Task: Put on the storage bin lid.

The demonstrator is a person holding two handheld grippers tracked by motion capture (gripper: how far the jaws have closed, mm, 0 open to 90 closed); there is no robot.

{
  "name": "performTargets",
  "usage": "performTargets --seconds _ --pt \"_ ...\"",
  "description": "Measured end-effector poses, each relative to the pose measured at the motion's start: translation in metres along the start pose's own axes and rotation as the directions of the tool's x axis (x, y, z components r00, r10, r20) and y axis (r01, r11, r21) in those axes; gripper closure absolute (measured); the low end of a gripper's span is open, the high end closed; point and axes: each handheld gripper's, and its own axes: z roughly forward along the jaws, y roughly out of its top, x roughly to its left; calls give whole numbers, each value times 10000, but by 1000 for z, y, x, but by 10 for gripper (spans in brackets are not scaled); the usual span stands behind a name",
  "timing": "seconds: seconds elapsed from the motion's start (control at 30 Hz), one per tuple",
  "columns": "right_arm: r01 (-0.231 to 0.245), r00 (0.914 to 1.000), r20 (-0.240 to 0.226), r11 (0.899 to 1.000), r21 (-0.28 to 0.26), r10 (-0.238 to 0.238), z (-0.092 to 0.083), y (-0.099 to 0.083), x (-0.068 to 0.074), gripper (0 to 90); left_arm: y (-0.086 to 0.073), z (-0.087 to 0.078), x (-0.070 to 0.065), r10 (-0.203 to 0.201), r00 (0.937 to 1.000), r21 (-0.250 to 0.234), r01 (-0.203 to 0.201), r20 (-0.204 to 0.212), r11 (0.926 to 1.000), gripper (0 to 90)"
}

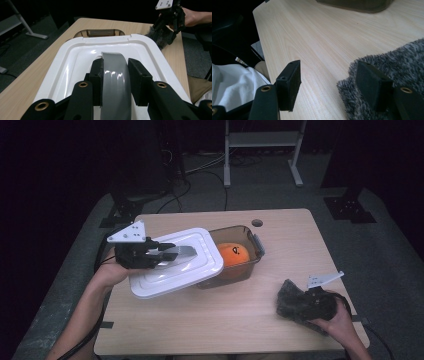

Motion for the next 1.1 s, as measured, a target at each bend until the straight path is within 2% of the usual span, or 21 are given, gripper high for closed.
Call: performTargets --seconds 1.0,1.1 --pt "-123 9999 -103 9999 -112 122 -3 -2 -6 362 26 58 23 197 9981 -120 -191 586 9997 668" --pt "-158 9998 -89 9998 -142 157 -5 -3 -6 362 29 63 25 313 9971 -126 -305 689 9995 668"
